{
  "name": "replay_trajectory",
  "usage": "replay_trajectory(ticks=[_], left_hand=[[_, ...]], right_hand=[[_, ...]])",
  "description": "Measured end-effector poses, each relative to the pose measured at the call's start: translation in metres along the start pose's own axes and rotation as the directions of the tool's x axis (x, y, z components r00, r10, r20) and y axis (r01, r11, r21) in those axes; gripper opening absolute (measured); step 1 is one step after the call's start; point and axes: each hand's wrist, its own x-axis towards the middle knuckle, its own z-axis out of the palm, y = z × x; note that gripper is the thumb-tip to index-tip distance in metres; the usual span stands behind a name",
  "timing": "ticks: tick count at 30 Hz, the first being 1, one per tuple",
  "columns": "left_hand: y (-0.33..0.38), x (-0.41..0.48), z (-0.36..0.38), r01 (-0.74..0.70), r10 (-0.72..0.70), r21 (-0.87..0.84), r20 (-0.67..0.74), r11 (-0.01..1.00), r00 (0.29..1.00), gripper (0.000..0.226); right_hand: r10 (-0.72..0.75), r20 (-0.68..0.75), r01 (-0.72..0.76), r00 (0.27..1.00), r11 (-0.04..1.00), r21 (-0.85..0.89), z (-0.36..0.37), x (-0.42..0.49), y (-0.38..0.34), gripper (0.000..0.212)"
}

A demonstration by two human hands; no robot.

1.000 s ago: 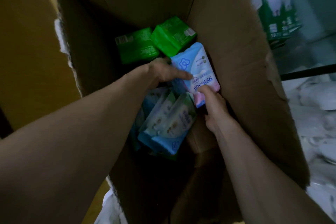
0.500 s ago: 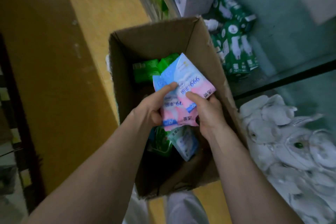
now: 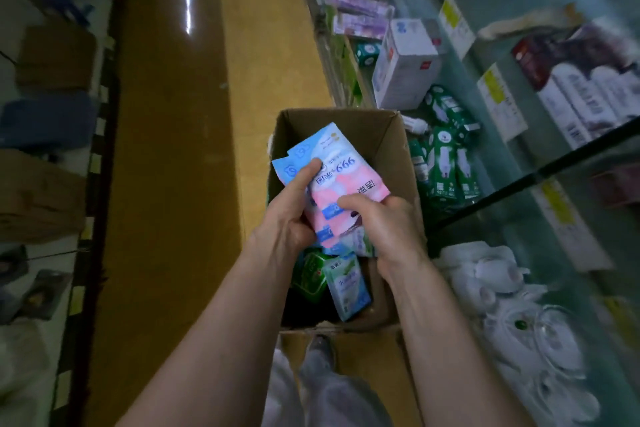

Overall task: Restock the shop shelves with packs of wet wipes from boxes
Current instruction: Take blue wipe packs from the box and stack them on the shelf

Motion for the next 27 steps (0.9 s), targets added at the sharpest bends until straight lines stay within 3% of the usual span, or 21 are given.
replay_trajectory(ticks=[4,8,18,27], left_hand=[[0.018,-0.041,-0.010,-0.114,0.111,-0.061,-0.054,0.992,0.992,0.021],[0.037,-0.081,-0.034,-0.215,0.197,-0.140,-0.134,0.967,0.971,0.019],[0.076,-0.199,-0.132,-0.500,0.352,-0.324,-0.419,0.803,0.837,0.015],[0.078,-0.317,-0.265,-0.704,0.401,-0.391,-0.615,0.593,0.679,0.026]], right_hand=[[-0.038,0.094,0.040,0.995,0.999,-0.023,0.016,-0.014,-0.027,0.004],[-0.050,0.255,0.063,0.966,0.997,-0.043,0.052,-0.029,-0.050,0.015],[-0.021,0.623,0.169,0.782,0.969,-0.181,0.181,-0.108,-0.058,0.006],[0.109,0.807,0.232,0.580,0.928,-0.292,0.305,-0.223,-0.019,0.031]])
